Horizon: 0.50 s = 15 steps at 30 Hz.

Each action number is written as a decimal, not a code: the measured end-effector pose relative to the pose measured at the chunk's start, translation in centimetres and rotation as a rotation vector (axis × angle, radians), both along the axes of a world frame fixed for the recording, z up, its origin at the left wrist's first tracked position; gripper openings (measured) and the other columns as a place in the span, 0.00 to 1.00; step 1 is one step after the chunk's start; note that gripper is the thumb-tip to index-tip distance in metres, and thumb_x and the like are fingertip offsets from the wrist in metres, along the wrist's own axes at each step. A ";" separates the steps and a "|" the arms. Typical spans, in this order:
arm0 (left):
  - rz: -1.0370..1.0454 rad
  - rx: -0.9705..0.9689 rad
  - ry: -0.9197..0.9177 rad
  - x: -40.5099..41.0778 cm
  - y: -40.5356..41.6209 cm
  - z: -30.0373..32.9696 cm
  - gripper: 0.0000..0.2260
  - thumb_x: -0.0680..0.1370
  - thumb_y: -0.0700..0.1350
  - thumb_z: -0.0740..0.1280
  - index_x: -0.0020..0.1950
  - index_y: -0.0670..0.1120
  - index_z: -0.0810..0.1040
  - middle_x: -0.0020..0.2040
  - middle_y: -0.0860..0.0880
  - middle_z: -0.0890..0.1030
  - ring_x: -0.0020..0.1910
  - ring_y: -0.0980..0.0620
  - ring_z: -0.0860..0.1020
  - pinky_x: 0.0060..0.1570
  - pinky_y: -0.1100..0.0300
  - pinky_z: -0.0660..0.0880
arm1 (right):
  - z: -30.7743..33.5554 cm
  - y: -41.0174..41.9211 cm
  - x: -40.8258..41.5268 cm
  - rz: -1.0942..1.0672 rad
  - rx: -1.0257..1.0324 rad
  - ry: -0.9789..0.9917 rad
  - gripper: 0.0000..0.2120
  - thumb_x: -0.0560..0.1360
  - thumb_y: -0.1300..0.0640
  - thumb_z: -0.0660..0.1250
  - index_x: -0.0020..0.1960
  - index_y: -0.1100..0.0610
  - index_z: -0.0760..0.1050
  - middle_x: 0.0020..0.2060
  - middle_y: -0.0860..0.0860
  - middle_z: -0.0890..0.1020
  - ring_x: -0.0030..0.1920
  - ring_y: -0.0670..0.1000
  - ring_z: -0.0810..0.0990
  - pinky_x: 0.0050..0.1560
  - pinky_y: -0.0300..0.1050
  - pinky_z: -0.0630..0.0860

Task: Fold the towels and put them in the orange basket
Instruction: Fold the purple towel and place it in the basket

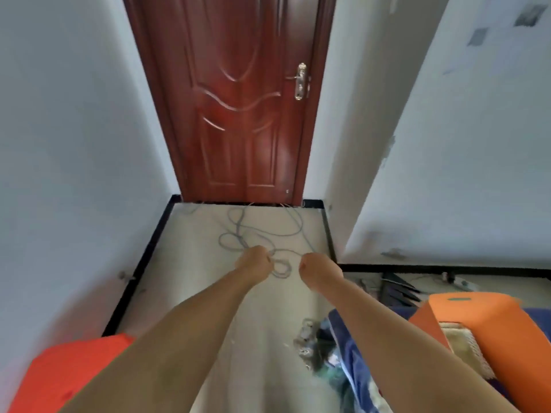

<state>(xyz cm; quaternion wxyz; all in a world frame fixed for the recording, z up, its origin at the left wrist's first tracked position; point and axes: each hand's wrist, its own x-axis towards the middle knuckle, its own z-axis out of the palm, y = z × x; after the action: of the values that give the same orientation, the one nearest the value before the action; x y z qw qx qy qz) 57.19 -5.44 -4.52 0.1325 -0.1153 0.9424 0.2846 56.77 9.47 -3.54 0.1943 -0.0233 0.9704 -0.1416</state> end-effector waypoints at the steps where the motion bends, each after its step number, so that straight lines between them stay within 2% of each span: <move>1: 0.053 0.004 0.012 0.7 -2.8 -0.1 0.13 0.77 0.42 0.60 0.54 0.37 0.79 0.55 0.38 0.81 0.55 0.40 0.79 0.53 0.53 0.75 | -0.1 -2.6 -0.2 0.053 0.007 0.016 0.15 0.76 0.62 0.54 0.57 0.59 0.76 0.55 0.57 0.80 0.54 0.59 0.79 0.48 0.45 0.74; 3: 0.161 0.006 0.014 2.7 -9.1 0.1 0.11 0.76 0.42 0.60 0.51 0.38 0.79 0.54 0.40 0.81 0.54 0.41 0.79 0.51 0.54 0.75 | 0.0 -9.0 -0.3 0.174 0.009 0.048 0.15 0.76 0.61 0.54 0.58 0.59 0.75 0.57 0.57 0.79 0.56 0.59 0.78 0.53 0.47 0.76; 5: 0.257 -0.009 0.006 4.9 -14.6 0.2 0.09 0.76 0.41 0.60 0.47 0.41 0.79 0.51 0.43 0.81 0.52 0.43 0.79 0.47 0.57 0.75 | 0.1 -14.8 0.3 0.320 0.014 0.049 0.17 0.79 0.60 0.53 0.64 0.60 0.73 0.62 0.58 0.77 0.62 0.59 0.76 0.60 0.49 0.73; 6: 0.299 -0.024 -0.007 6.2 -16.9 0.3 0.09 0.76 0.41 0.60 0.48 0.41 0.79 0.51 0.43 0.81 0.53 0.44 0.79 0.49 0.57 0.74 | 0.2 -17.2 0.8 0.381 0.016 0.058 0.17 0.80 0.60 0.53 0.65 0.60 0.72 0.63 0.58 0.76 0.63 0.58 0.75 0.61 0.48 0.72; 8: 0.393 -0.043 -0.025 9.2 -20.8 0.3 0.12 0.78 0.41 0.58 0.54 0.40 0.79 0.57 0.44 0.80 0.59 0.44 0.77 0.62 0.53 0.71 | 0.2 -21.6 2.1 0.502 0.003 0.058 0.16 0.79 0.59 0.54 0.63 0.60 0.74 0.61 0.58 0.78 0.61 0.58 0.77 0.57 0.46 0.73; 9: 0.451 -0.056 -0.012 11.0 -22.4 0.3 0.14 0.79 0.42 0.58 0.58 0.40 0.78 0.60 0.43 0.79 0.63 0.44 0.75 0.65 0.52 0.70 | 0.0 -23.8 2.9 0.568 -0.006 0.069 0.16 0.78 0.60 0.54 0.61 0.60 0.75 0.59 0.58 0.79 0.59 0.58 0.78 0.54 0.45 0.73; 11: 0.620 -0.059 -0.004 15.6 -25.2 0.4 0.15 0.79 0.43 0.59 0.63 0.41 0.77 0.62 0.42 0.78 0.64 0.43 0.74 0.61 0.53 0.72 | 0.2 -27.8 5.5 0.712 -0.009 0.060 0.15 0.78 0.61 0.54 0.59 0.59 0.76 0.57 0.56 0.79 0.56 0.57 0.78 0.52 0.45 0.74; 13: 0.804 -0.064 0.003 20.7 -27.0 0.3 0.14 0.77 0.41 0.60 0.60 0.40 0.78 0.61 0.41 0.79 0.61 0.42 0.76 0.59 0.53 0.75 | 0.4 -31.4 8.7 0.875 -0.012 0.067 0.14 0.78 0.62 0.53 0.53 0.60 0.76 0.53 0.56 0.80 0.51 0.56 0.78 0.49 0.45 0.74; 15: 0.974 -0.045 -0.002 25.6 -27.8 -0.2 0.14 0.75 0.40 0.60 0.56 0.40 0.80 0.59 0.41 0.80 0.59 0.41 0.78 0.56 0.53 0.76 | 0.1 -34.1 12.2 1.038 -0.020 0.069 0.12 0.78 0.62 0.53 0.43 0.59 0.74 0.46 0.55 0.80 0.49 0.57 0.78 0.41 0.43 0.72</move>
<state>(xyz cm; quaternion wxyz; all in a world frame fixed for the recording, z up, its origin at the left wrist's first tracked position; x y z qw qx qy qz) 82.80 -33.21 -4.73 -0.0177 -0.5461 0.7845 0.2931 69.00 -24.65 -3.43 0.2067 -0.5078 0.8355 -0.0353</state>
